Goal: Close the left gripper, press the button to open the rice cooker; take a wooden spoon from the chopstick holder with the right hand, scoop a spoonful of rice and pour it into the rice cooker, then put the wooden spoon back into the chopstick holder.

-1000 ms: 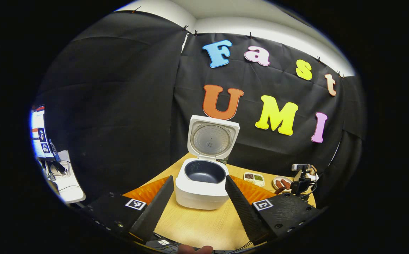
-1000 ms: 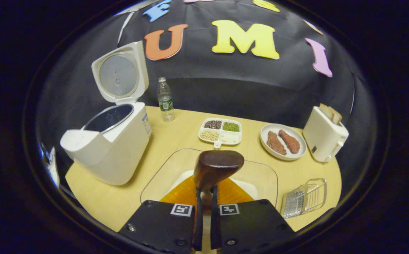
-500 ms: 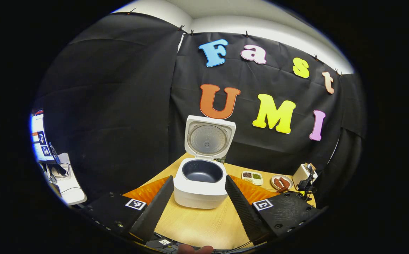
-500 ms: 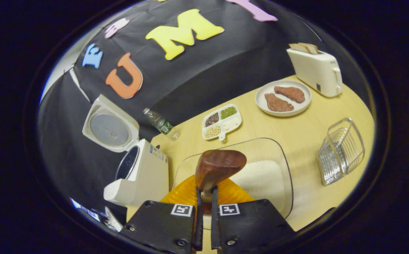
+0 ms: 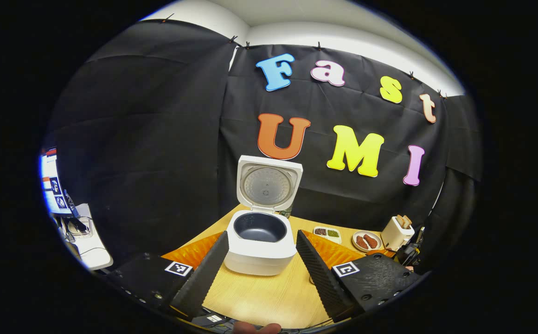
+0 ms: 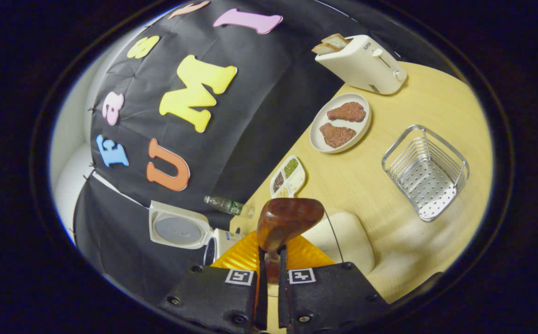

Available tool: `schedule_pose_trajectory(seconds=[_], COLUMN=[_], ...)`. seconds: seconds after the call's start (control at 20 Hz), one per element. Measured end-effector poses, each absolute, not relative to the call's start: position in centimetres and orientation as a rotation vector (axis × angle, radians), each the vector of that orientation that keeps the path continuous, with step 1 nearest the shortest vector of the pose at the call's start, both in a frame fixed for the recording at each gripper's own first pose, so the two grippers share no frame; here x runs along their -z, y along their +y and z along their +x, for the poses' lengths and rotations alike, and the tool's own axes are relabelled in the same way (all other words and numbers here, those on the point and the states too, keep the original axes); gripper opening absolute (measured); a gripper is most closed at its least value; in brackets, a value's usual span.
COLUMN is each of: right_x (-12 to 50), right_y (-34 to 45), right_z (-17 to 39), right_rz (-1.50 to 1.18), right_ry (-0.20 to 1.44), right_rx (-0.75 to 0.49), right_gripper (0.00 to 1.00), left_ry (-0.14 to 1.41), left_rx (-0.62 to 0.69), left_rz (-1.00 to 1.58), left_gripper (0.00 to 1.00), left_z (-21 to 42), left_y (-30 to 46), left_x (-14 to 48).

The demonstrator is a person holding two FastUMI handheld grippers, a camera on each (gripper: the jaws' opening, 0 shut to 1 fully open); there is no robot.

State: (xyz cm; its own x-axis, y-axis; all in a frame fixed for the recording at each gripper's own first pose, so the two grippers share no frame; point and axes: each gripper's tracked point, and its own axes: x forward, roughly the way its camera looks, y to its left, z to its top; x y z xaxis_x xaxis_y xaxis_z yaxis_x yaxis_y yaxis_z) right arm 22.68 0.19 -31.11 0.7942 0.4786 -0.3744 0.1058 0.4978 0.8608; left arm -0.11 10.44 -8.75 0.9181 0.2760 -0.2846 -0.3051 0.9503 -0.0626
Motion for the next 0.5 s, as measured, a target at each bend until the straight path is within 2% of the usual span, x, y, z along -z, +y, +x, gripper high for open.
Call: schedule_pose_trajectory(seconds=[0.25, 0.45, 0.5], right_x=[25.3, 19.7, 18.4], right_y=[1.2, 6.4, 8.4], right_z=[23.6, 25.4, 25.8], right_rz=[1.084, 1.066, 1.066], right_ry=[0.561, 0.522, 0.518], right_rx=[-0.293, -0.39, -0.421], right_gripper=[0.14, 0.16, 0.14], left_ry=[0.266, 0.252, 0.246], left_rx=[-0.263, -0.264, -0.27], left_rz=[-0.094, -0.086, -0.085], left_gripper=[0.94, 0.94, 0.94], left_z=[-0.1, -0.9, -1.2], left_y=[9.5, 10.2, 10.6], left_x=[8.6, 8.8, 8.6])
